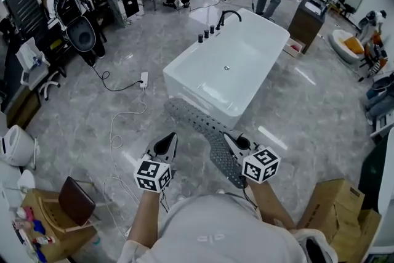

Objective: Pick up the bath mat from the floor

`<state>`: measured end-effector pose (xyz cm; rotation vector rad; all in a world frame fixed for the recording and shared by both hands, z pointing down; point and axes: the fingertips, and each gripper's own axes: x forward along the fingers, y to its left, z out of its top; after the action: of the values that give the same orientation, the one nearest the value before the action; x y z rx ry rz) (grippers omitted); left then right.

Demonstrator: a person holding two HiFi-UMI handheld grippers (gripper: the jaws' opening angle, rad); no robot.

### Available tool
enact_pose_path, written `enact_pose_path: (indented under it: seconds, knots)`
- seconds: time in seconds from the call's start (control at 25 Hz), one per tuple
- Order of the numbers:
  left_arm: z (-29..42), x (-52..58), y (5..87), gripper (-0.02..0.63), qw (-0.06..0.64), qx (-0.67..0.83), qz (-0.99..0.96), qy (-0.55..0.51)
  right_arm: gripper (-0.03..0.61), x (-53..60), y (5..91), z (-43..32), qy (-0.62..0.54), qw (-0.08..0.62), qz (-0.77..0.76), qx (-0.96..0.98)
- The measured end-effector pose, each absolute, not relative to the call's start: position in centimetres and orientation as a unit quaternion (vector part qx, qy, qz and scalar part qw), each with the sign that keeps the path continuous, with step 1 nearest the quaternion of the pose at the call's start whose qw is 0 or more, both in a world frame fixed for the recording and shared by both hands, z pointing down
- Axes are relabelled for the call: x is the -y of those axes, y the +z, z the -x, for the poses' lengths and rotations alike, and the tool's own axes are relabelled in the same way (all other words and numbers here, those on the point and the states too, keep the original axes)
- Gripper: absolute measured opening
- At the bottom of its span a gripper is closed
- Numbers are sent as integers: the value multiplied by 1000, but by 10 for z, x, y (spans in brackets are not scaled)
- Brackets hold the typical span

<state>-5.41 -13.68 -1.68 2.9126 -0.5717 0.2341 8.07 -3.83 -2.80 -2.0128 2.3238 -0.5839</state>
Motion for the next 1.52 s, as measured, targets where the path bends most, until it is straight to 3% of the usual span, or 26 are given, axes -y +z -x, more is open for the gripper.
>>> enact_pose_path:
  seconds: [1.52]
  knots:
    - [56, 120, -20, 17, 84, 193, -975, 73, 34, 4, -17, -105, -191, 17, 670, -717]
